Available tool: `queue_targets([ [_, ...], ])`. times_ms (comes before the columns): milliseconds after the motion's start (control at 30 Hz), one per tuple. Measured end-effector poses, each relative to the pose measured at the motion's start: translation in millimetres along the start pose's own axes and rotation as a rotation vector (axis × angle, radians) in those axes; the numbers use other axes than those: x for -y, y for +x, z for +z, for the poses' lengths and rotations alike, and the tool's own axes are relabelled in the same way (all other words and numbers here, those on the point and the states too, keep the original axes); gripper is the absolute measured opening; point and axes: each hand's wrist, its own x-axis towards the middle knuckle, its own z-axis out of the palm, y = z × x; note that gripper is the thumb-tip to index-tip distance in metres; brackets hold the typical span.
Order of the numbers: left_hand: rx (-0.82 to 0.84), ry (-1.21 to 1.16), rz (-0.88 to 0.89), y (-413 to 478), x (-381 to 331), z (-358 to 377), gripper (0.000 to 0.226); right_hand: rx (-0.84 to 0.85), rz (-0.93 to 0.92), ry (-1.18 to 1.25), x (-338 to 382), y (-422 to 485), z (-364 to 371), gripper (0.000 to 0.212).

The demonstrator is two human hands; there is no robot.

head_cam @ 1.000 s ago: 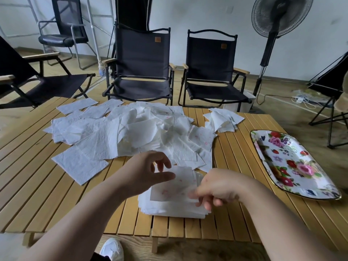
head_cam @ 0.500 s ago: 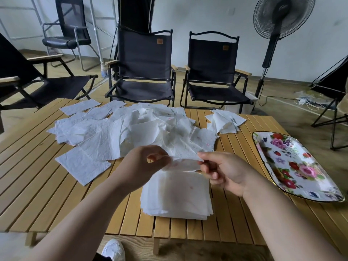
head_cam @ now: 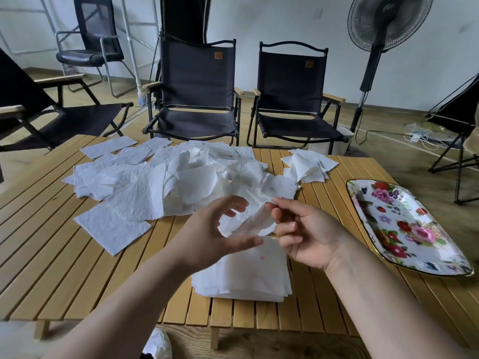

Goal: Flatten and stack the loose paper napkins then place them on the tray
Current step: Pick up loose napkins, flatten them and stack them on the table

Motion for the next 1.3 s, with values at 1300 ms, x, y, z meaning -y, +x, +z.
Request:
queue_targets([
  [1300, 0.076, -0.557, -0.301, 0.8, -5.6, -13.1, 0.012, 0.005, -0.356, -0.75, -7.4, 5.6, -9.0, 0.014],
])
